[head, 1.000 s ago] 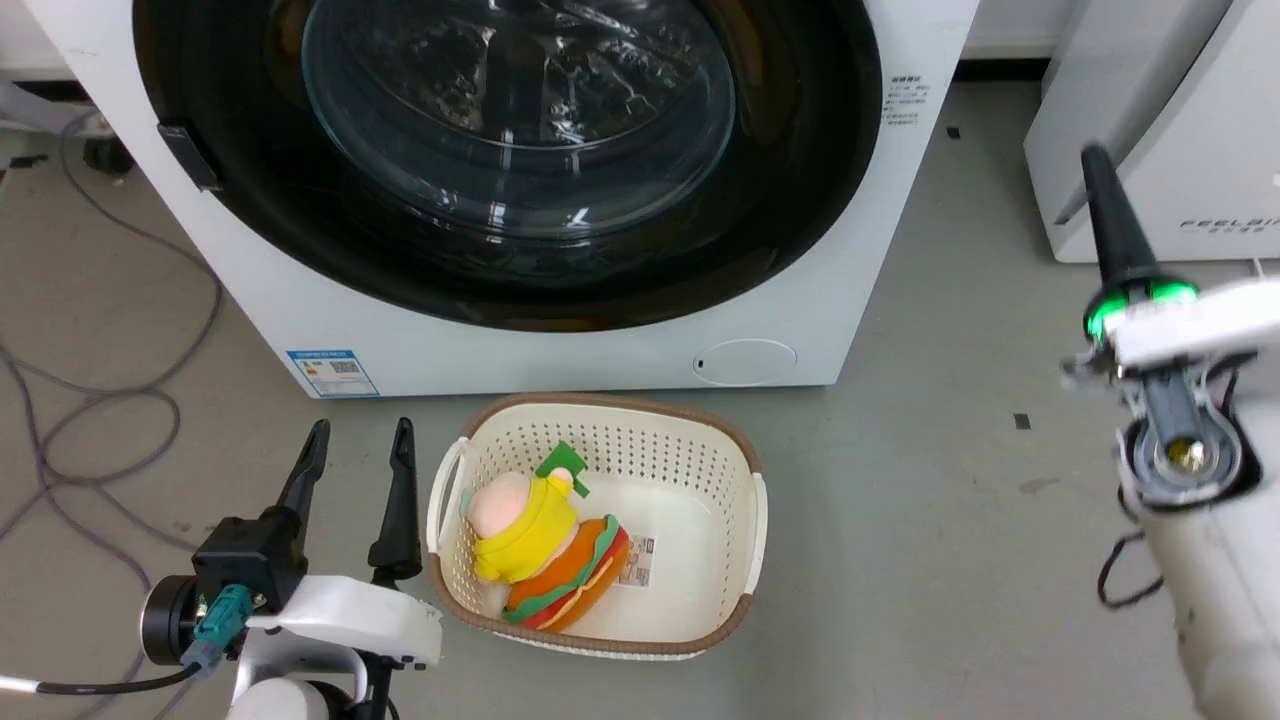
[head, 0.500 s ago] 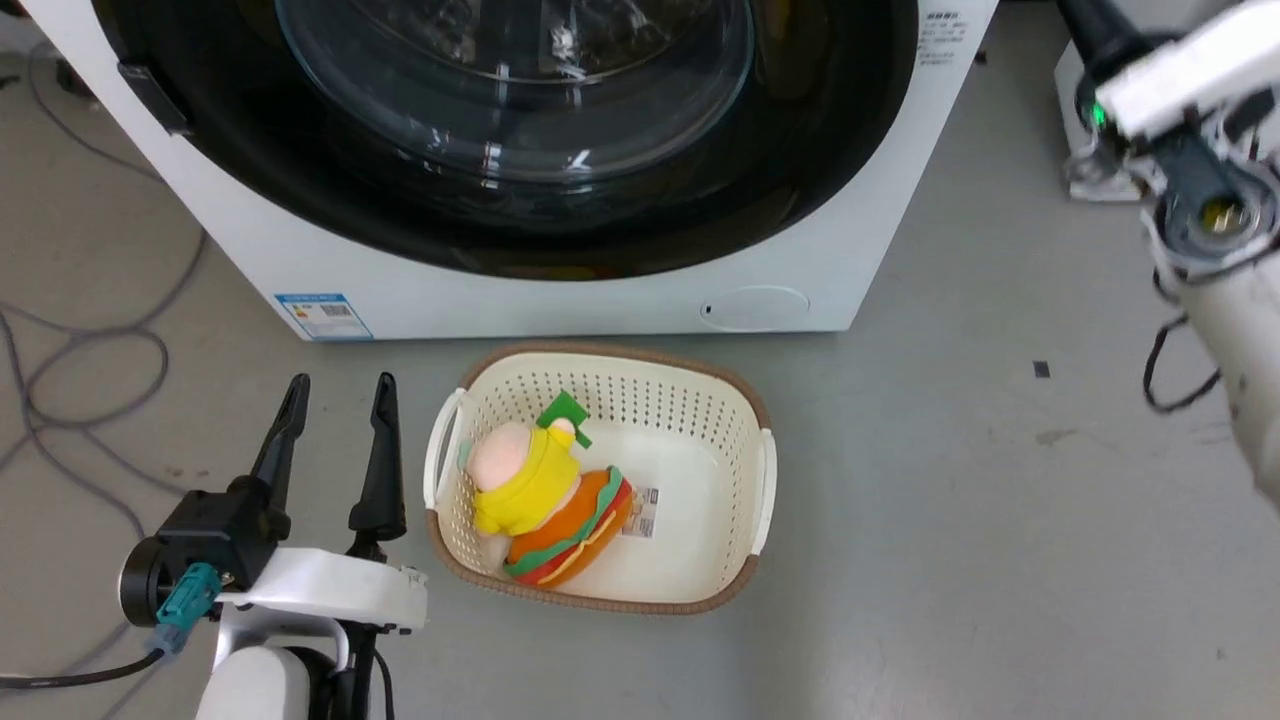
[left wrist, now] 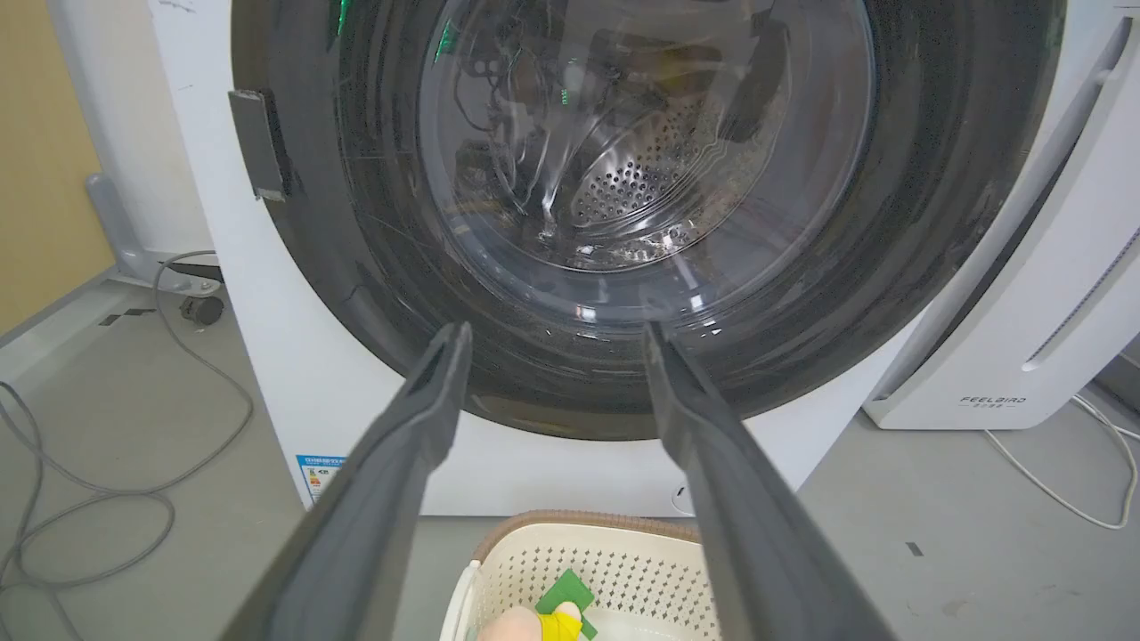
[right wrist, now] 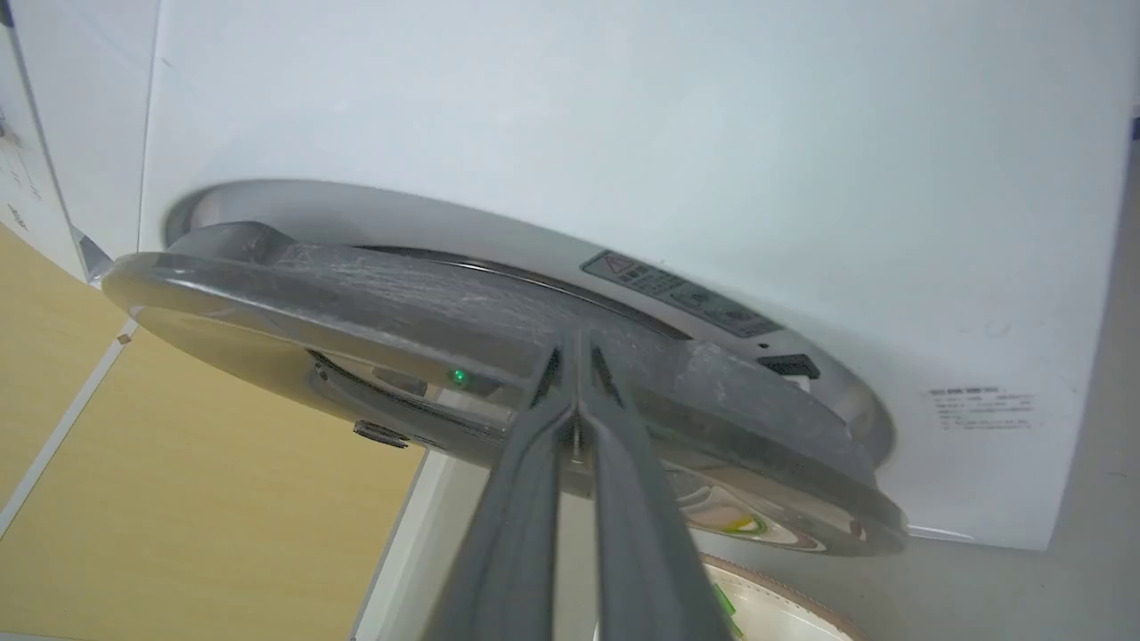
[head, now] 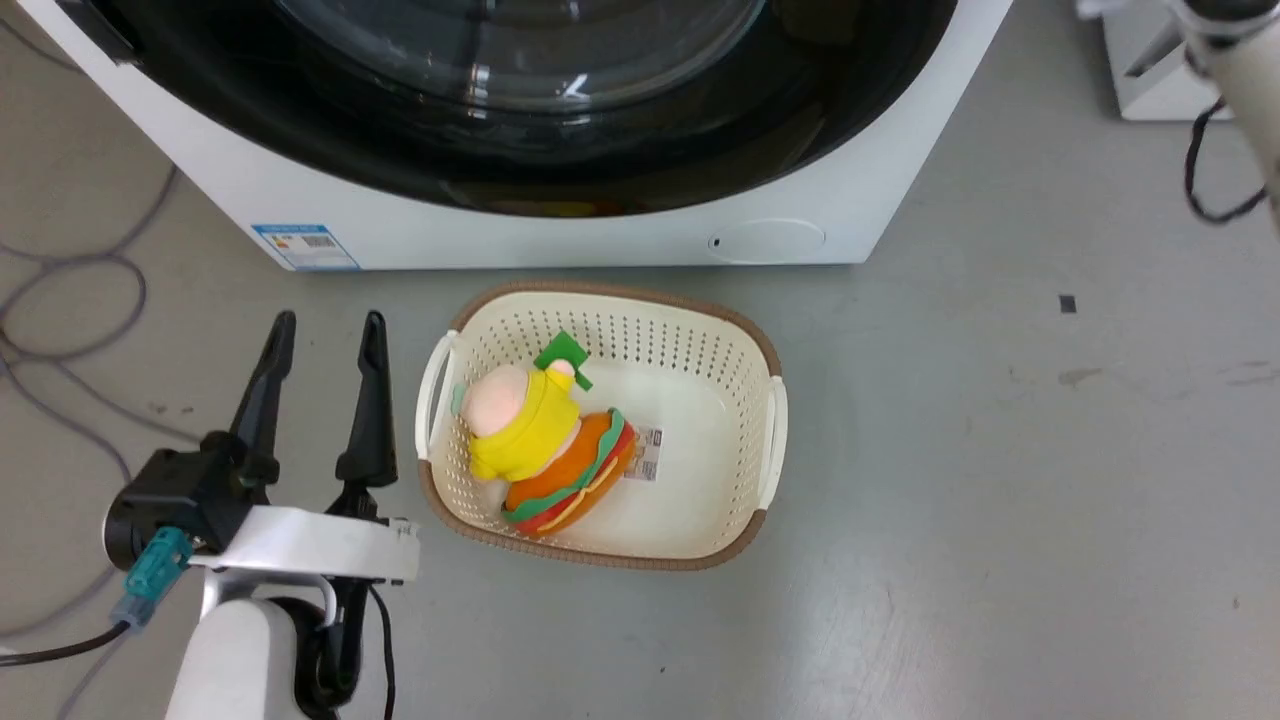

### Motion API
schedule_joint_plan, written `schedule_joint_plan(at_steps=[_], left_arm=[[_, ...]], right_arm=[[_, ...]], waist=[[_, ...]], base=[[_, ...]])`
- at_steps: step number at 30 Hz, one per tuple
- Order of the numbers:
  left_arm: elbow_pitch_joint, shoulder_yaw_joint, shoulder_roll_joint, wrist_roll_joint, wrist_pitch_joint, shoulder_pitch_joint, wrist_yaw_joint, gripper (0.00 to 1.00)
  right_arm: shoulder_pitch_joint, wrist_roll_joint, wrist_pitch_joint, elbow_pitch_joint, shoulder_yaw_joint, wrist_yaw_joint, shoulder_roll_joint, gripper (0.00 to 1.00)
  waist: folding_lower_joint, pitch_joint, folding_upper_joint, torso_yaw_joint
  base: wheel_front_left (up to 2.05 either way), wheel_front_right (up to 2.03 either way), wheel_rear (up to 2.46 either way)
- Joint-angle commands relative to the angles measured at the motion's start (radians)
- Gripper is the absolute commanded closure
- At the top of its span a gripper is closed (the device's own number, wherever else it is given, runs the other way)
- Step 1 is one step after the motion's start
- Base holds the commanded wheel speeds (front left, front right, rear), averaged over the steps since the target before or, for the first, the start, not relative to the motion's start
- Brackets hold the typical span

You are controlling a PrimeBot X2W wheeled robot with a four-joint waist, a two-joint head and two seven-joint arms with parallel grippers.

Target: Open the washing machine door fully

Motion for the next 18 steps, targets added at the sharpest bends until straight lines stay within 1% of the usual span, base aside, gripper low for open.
schedule_joint_plan(at_steps=[1, 8, 14, 18], left_arm=[[-0.005, 0.001, 0.007, -0.011, -0.011, -0.030, -0.007, 0.00], [-0.002, 0.001, 0.012, -0.030, -0.026, -0.057, -0.015, 0.00], [0.003, 0.002, 0.015, -0.045, -0.038, -0.074, -0.021, 0.00], [0.005, 0.000, 0.015, -0.048, -0.040, -0.080, -0.022, 0.00]], right_arm=[[-0.075, 0.051, 0.017, 0.042, 0.044, 0.001, 0.001, 1.00], [-0.176, 0.151, 0.075, 0.114, 0.164, 0.001, -0.021, 1.00], [-0.267, 0.247, 0.144, 0.176, 0.261, 0.001, 0.001, 1.00], [-0.283, 0.267, 0.178, 0.187, 0.285, 0.001, 0.021, 1.00]], waist=[[-0.0001, 0.024, 0.0000, 0.004], [-0.0001, 0.065, 0.0000, 0.012], [-0.0001, 0.095, 0.0000, 0.012], [-0.0001, 0.101, 0.0000, 0.012]], base=[[0.00, 0.00, 0.00], [0.00, 0.00, 0.00], [0.00, 0.00, 0.00], [0.00, 0.00, 0.00]])
